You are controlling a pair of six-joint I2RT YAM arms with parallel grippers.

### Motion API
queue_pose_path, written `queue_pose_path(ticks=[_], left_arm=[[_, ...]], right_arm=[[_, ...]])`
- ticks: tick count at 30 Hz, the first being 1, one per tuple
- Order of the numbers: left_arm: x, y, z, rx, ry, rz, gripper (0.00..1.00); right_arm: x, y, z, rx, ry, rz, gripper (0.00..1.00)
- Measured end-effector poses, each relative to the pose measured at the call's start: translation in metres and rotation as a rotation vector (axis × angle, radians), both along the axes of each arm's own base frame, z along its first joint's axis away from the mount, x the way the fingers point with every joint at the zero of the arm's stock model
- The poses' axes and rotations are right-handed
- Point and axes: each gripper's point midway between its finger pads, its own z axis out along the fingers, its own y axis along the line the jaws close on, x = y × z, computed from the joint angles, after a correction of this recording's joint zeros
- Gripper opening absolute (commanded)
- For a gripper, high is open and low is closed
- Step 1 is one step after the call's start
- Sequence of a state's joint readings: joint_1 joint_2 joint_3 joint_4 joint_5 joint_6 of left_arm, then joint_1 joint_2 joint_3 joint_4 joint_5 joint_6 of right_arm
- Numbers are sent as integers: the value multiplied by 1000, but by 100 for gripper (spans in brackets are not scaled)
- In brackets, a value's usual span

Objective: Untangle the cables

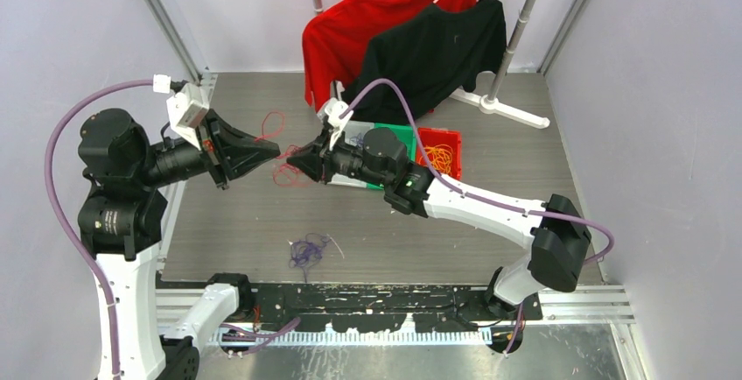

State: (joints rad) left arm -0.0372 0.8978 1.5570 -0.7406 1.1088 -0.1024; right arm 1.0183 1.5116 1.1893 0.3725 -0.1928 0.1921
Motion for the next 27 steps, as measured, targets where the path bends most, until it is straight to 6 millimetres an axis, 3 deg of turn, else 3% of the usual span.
queue_pose_path(ticks=[3,8,9,10,12,13,14,16,19,22,27], left_arm=[[0,0,1,-1,-5,1,1],[4,4,-10,5,-1,47,14],[7,5,-17,9,10,66,15],[9,7,-22,13,19,82,23],[19,11,-39,33,40,129,53],[25,14,-49,49,57,153,64],[30,17,-59,68,76,177,69],[41,24,-81,121,112,216,74],[50,34,-103,202,136,262,82],[58,44,-123,278,153,294,86],[56,52,-137,337,150,313,92]], right_arm=[[4,-1,7,23,4,-19,1],[20,-13,6,38,69,-82,1],[28,-21,6,44,91,-107,1],[34,-29,6,46,112,-130,1],[53,-54,5,63,170,-199,1],[63,-68,6,78,197,-237,1],[69,-79,6,85,215,-264,1],[85,-110,4,83,256,-352,1],[95,-139,-4,40,283,-453,1],[99,-162,-22,-51,302,-539,1],[112,-202,-63,-213,344,-693,1]])
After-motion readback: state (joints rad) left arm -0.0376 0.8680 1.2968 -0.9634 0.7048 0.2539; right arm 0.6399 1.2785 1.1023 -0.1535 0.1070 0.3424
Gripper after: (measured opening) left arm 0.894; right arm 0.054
